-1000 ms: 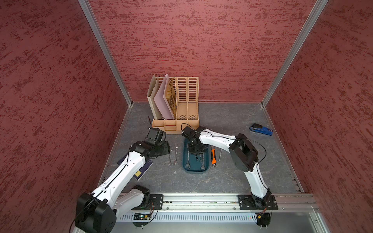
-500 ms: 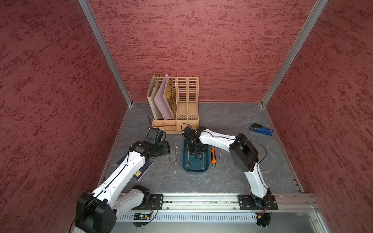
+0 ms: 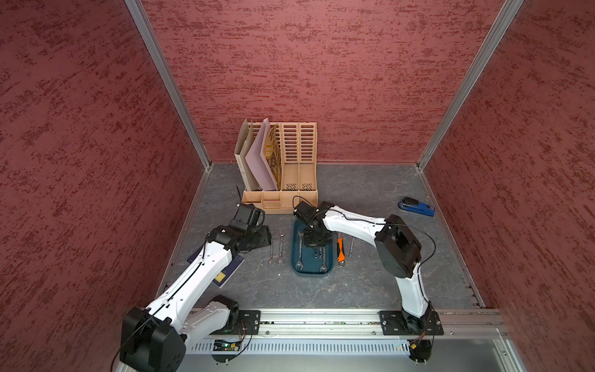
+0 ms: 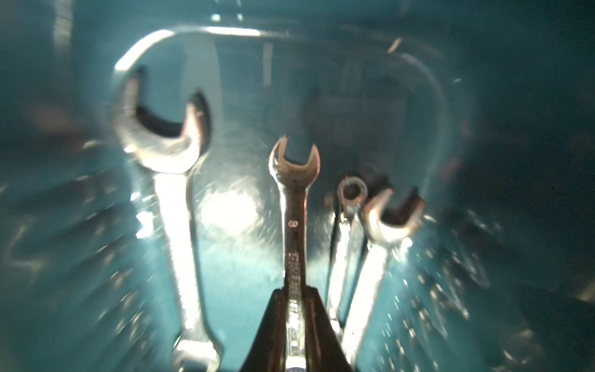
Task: Take out the wrench from the storage box
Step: Pick up the wrench from the storage box, then place the wrench at the center of the board.
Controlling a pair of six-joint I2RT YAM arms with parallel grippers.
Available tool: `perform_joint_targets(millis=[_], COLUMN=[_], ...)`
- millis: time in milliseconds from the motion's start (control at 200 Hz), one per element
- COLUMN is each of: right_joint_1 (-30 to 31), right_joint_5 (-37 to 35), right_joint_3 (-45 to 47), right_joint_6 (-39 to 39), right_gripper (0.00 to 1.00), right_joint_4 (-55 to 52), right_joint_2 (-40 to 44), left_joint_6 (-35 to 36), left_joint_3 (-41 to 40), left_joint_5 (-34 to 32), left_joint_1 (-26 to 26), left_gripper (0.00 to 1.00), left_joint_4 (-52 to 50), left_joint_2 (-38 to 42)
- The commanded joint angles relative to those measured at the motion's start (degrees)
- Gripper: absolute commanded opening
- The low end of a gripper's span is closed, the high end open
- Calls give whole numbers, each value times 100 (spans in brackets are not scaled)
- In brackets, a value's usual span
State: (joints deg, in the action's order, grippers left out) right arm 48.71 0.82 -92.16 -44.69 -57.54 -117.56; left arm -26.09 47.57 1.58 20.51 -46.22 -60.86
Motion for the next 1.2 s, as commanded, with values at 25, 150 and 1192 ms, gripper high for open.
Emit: perform_joint_targets(millis=[25, 150, 1192], right_joint_1=[-19, -46, -2688], right_joint_5=[-187, -305, 455], right_joint_3=[-15, -13, 3013], right_joint_6=[82, 148, 1800], right_gripper=[10, 10, 10], right_joint_4=[-276, -443, 618], right_joint_2=[573, 932, 2268], left_joint_6=[69, 69, -1271], left_joint_3=[-64, -55, 1070], left_joint_5=[60, 53, -748], left_joint_1=[-39, -39, 1686], left_gripper=[55, 55, 55], left_joint_4=[69, 55, -470], left_joint_2=[61, 64, -578])
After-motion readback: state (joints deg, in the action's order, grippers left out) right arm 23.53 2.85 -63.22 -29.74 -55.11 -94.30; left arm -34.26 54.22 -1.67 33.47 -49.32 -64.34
